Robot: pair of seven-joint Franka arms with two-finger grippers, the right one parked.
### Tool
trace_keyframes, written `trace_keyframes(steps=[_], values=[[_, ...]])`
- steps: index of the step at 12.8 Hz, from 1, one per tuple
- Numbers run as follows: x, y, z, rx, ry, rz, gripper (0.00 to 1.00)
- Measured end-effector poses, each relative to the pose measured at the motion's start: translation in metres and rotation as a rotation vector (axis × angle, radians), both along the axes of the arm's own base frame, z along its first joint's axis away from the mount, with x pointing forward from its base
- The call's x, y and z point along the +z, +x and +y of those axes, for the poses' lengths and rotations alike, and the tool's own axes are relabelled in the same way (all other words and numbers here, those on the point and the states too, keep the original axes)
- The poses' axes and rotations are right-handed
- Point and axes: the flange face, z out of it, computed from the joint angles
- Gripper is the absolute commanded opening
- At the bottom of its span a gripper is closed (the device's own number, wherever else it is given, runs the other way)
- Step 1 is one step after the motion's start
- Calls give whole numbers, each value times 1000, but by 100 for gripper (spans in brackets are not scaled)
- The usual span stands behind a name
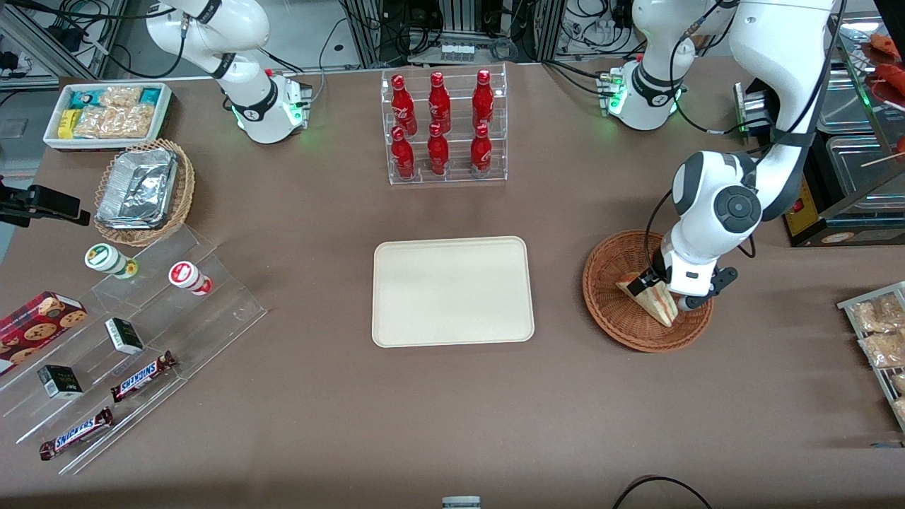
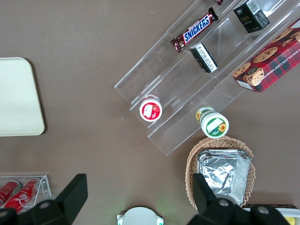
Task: Place sandwich from basket to tray
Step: 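Lower the left gripper and close it on the wedge sandwich, then lift the sandwich and carry it over the cream tray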
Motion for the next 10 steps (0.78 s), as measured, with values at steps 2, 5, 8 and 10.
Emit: trace_keyframes(steps=[2,5,8,10], values=[[-10,0,0,0,-1,9,0],[-1,6,0,2,-4,-13,0],[69,20,-1,5,5,-43,0],[152,27,-6,0,15,-59,0]])
